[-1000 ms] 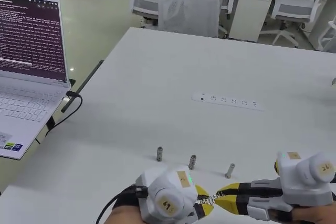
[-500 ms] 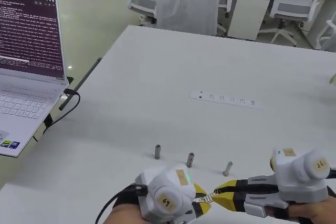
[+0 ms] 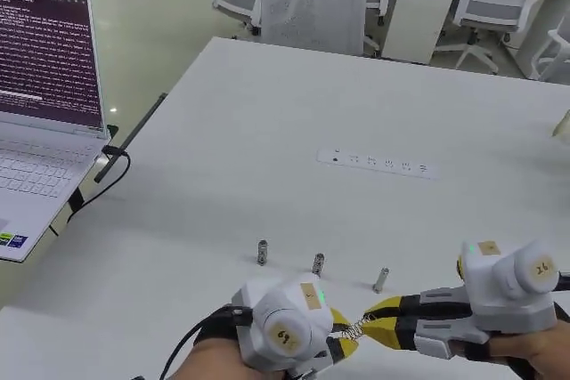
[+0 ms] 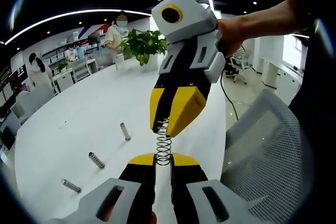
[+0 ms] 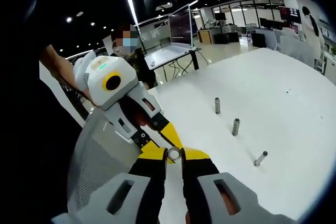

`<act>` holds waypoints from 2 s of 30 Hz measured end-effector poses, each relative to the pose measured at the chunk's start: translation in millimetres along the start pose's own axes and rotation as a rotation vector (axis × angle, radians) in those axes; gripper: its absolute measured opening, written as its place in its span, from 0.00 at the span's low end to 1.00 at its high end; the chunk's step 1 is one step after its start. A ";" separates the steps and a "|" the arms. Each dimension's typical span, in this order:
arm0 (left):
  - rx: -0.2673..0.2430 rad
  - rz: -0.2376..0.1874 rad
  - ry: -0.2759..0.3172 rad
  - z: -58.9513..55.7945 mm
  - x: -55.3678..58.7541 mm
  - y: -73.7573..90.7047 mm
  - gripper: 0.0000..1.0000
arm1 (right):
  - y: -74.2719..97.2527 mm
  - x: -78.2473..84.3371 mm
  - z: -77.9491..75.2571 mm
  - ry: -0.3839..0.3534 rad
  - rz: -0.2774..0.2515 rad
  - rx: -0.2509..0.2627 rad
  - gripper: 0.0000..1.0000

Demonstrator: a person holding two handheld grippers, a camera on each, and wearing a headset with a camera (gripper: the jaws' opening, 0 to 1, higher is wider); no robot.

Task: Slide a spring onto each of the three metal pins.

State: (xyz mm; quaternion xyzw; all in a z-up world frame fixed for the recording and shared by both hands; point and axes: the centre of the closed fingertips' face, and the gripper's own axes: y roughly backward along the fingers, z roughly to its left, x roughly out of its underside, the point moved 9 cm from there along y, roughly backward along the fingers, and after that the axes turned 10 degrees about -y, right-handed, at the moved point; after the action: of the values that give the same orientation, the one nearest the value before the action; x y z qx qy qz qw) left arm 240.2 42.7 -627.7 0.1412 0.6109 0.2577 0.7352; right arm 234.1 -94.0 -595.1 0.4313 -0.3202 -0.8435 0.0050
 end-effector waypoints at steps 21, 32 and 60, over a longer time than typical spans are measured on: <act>0.028 -0.035 -0.027 -4.3 -13.1 -3.1 0.02 | -0.4 -7.6 3.8 0.276 0.247 0.006 0.19; 0.053 -0.091 -0.033 -3.9 -26.0 -4.2 0.02 | 8.7 -23.1 10.9 0.441 0.359 -0.046 0.14; 0.071 -0.109 -0.012 -1.7 -23.4 -4.4 0.03 | -1.6 -28.5 14.3 0.642 0.521 -0.089 0.08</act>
State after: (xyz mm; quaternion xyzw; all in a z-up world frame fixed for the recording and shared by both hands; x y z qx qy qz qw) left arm 236.6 25.9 -611.0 0.1353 0.6221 0.1947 0.7462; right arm 242.0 -76.9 -569.3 0.5763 -0.3639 -0.6498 0.3364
